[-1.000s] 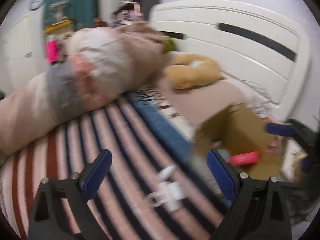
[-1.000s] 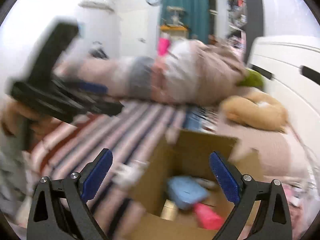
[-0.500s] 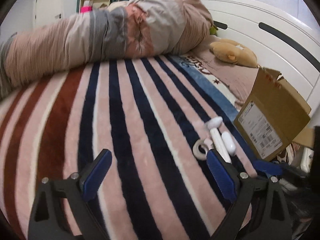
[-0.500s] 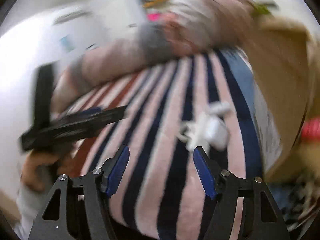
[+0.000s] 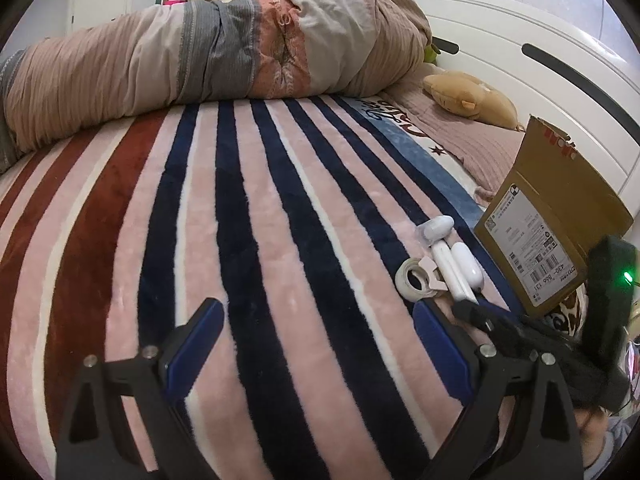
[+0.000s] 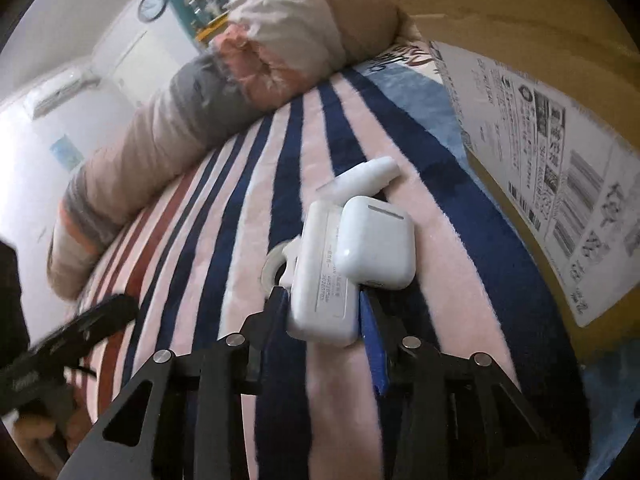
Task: Organize rigid objects
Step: 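Grasp the white rectangular case on the blanket with the right gripper, then carry the white case into the box with the right gripper while the left carries the tape roll there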
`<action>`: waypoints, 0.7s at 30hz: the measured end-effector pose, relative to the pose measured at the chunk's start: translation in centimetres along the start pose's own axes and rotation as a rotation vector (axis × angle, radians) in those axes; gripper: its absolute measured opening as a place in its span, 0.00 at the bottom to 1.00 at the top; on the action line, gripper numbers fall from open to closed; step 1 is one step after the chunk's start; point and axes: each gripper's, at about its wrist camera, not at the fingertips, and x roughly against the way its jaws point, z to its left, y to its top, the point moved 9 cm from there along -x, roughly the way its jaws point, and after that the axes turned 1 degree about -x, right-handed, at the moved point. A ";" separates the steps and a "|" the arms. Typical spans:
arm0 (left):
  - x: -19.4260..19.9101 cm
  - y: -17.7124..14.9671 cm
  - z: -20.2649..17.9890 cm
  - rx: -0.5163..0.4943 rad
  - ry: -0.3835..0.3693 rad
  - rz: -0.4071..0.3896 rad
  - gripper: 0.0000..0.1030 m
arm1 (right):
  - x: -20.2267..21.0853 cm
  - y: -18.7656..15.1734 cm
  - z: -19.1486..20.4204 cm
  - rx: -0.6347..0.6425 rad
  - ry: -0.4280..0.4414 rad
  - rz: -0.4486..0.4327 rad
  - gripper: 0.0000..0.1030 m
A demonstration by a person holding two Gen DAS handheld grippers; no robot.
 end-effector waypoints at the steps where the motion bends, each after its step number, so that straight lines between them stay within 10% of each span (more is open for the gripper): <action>1: 0.0 0.0 0.1 0.001 0.001 0.000 0.92 | 0.8 -0.6 0.4 0.048 -0.007 0.020 0.31; 6: 0.0 0.0 0.2 -0.001 0.004 0.004 0.92 | 2.6 -4.1 0.9 0.308 -0.110 0.111 0.34; 9: -0.1 0.1 0.0 -0.005 0.004 0.005 0.92 | 1.9 -3.9 1.2 0.338 -0.125 0.094 0.57; 12: -0.5 0.3 -0.5 -0.028 -0.013 0.004 0.92 | 0.6 -3.3 1.0 0.378 -0.199 0.056 0.30; 21: -3.1 0.6 -2.7 -0.073 -0.062 0.041 0.91 | 11.2 1.4 6.5 0.563 -0.066 -0.134 0.30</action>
